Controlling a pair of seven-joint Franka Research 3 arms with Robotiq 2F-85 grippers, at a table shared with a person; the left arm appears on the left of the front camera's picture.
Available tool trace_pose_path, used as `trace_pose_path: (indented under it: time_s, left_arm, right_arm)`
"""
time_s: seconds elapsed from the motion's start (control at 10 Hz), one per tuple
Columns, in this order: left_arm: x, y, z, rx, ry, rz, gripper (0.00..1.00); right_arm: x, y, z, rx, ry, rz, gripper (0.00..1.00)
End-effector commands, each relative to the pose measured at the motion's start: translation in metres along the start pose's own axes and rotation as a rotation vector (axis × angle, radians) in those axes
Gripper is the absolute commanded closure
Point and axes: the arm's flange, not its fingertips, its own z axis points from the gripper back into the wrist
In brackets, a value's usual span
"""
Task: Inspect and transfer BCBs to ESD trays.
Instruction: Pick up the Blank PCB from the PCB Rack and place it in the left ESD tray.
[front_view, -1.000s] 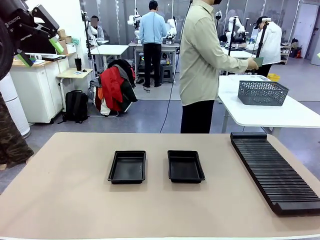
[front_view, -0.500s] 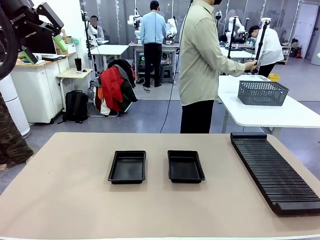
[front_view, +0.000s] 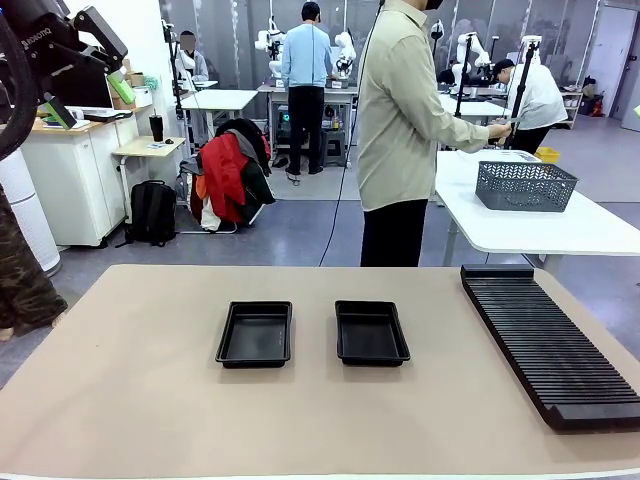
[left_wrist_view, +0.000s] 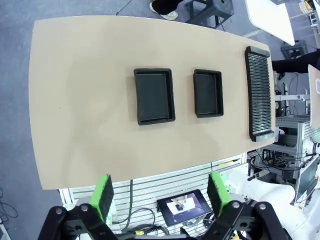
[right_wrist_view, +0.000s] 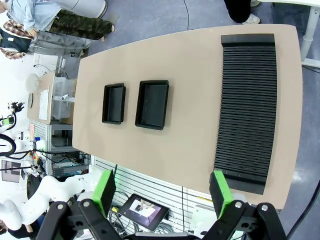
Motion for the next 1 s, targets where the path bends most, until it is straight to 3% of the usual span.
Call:
trace_pose_path:
  time_s: [0.0,0.9]
  left_arm:
    - [-0.0012,-0.0009,0.0008,0.0,-0.004,-0.002,0.0]
    - [-0.0012,-0.0009,0.0008,0.0,-0.004,-0.002,0.0]
  right_arm:
    - [0.0,0.0001,0.0,0.0,0.0,0.0,0.0]
    - [0.0,0.0001,0.0,0.0,0.0,0.0,0.0]
